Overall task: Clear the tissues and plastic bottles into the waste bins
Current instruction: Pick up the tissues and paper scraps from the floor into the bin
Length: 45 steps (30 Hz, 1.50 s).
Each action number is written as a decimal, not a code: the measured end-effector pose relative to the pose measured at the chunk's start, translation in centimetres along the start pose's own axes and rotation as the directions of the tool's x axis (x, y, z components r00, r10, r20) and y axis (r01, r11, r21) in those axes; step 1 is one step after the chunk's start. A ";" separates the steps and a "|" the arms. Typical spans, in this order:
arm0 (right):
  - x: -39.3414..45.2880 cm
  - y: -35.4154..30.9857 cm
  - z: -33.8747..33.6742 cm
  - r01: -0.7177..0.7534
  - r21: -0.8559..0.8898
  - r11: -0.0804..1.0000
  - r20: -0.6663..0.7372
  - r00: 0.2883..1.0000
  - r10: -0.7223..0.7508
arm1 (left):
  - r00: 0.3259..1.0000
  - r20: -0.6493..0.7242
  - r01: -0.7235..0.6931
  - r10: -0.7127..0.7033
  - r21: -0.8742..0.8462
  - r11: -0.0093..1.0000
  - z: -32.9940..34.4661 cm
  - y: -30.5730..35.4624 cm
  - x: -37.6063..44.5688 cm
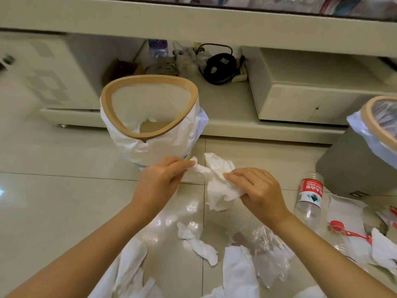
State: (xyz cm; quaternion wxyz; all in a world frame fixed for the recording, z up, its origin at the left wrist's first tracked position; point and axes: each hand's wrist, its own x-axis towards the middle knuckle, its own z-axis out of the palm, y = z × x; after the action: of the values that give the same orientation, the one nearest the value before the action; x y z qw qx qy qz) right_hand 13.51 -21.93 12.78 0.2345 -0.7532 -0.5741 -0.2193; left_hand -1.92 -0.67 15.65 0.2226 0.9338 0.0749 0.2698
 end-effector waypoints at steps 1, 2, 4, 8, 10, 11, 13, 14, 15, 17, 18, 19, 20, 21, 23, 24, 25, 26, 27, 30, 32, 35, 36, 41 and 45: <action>0.9 -0.5 -0.4 -0.001 0.016 1.000 -0.036 0.999 0.002 | 0.998 -0.047 -0.044 0.045 0.022 0.999 -1.0 0.3 0.4; 2.0 -0.9 -0.8 0.003 0.029 1.000 -0.075 0.997 -0.001 | 0.992 -0.097 -0.080 0.084 0.046 0.996 -1.9 0.4 0.8; 4.7 -1.8 -1.6 0.029 0.050 0.998 -0.151 0.988 -0.021 | 0.973 -0.195 -0.112 0.124 0.072 0.991 -3.5 0.4 2.0; 11.7 -3.0 -2.0 0.077 0.035 0.996 -0.291 0.955 -0.064 | 0.943 -0.271 -0.143 0.192 0.190 0.971 -6.5 -0.9 4.9; 15.0 -3.4 -1.4 0.090 0.024 0.996 -0.315 0.946 -0.078 | 0.939 -0.275 -0.130 0.209 0.279 0.951 -7.7 -2.1 6.6; 16.4 -3.5 -1.0 0.088 0.013 0.996 -0.317 0.945 -0.079 | 0.938 -0.282 -0.113 0.203 0.305 0.946 -8.2 -2.8 7.5; 18.9 -3.9 0.1 0.062 -0.010 0.998 -0.310 0.949 -0.062 | 0.940 -0.287 -0.074 0.185 0.358 0.931 -8.9 -4.3 9.4; 20.0 -4.1 0.6 0.041 -0.013 0.999 -0.299 0.953 -0.043 | 0.944 -0.285 -0.050 0.169 0.382 0.923 -9.1 -5.2 10.2; 21.0 -4.2 1.3 0.017 -0.013 1.000 -0.279 0.960 -0.020 | 0.949 -0.281 -0.022 0.142 0.393 0.919 -9.3 -6.1 10.9; 22.7 -4.3 2.5 -0.019 -0.036 0.999 -0.200 0.980 0.011 | 0.966 -0.245 0.028 0.076 0.396 0.918 -9.6 -7.4 12.1; 23.4 -4.2 3.1 -0.028 -0.049 0.998 -0.115 0.993 0.022 | 0.978 -0.204 0.042 0.044 0.402 0.915 -9.6 -7.9 12.4; 24.0 -4.2 3.7 -0.041 -0.059 0.997 0.001 0.999 0.041 | 0.987 -0.159 0.048 0.020 0.415 0.909 -9.5 -8.4 12.6; 24.4 -4.1 4.1 -0.063 -0.069 0.996 0.138 0.988 0.072 | 0.993 -0.118 0.048 0.002 0.425 0.904 -9.4 -8.8 12.7; 24.7 -3.9 4.5 -0.087 -0.082 0.993 0.259 0.960 0.105 | 0.996 -0.088 0.054 -0.019 0.422 0.905 -9.4 -9.2 12.7; 25.0 -3.7 4.7 -0.123 -0.102 0.987 0.382 0.911 0.153 | 0.996 -0.057 0.088 -0.071 0.397 0.914 -9.2 -9.7 12.5; 25.0 -3.6 4.7 -0.134 -0.102 0.986 0.394 0.904 0.164 | 0.995 -0.053 0.099 -0.085 0.383 0.918 -9.1 -9.9 12.4; 24.9 -3.6 4.7 -0.133 -0.102 0.986 0.384 0.909 0.163 | 0.994 -0.054 0.105 -0.091 0.366 0.925 -8.9 -9.9 12.2; 24.7 -3.7 4.6 -0.119 -0.109 0.987 0.365 0.919 0.151 | 0.994 -0.054 0.105 -0.092 0.348 0.932 -8.8 -9.9 12.0; 24.4 -3.7 4.5 -0.100 -0.119 0.988 0.345 0.929 0.135 | 0.995 -0.053 0.102 -0.090 0.331 0.938 -8.6 -9.8 11.7; 22.8 -4.2 3.9 -0.074 -0.092 0.993 0.264 0.960 0.096 | 0.997 -0.061 0.073 -0.057 0.297 0.952 -8.3 -8.9 10.9; 21.3 -4.6 3.1 -0.080 -0.061 0.995 0.209 0.974 0.091 | 0.997 -0.078 0.049 -0.029 0.269 0.962 -8.1 -7.7 10.1; 18.0 -4.9 1.1 -0.103 -0.008 0.995 0.149 0.984 0.103 | 0.993 -0.117 -0.005 0.033 0.227 0.974 -7.6 -5.1 8.0; 16.5 -4.9 0.4 -0.109 0.004 0.994 0.143 0.984 0.107 | 0.989 -0.123 -0.045 0.076 0.241 0.969 -7.2 -4.2 7.2; 7.4 -4.1 -1.2 -0.150 -0.053 0.987 0.270 0.950 0.159 | 0.970 -0.044 -0.204 0.240 0.392 0.897 -3.4 -1.6 3.3; 0.6 -4.1 -0.7 -0.225 -0.115 0.968 0.455 0.854 0.253 | 0.902 0.149 -0.430 0.405 0.402 0.809 1.3 -0.8 -0.3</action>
State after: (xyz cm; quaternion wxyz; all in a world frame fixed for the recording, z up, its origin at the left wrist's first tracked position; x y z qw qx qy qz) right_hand 9.65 -20.97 14.09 0.0933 -0.8555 -0.5090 -0.0173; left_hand -1.47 -0.49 14.21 -0.0488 0.9602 -0.0813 0.2627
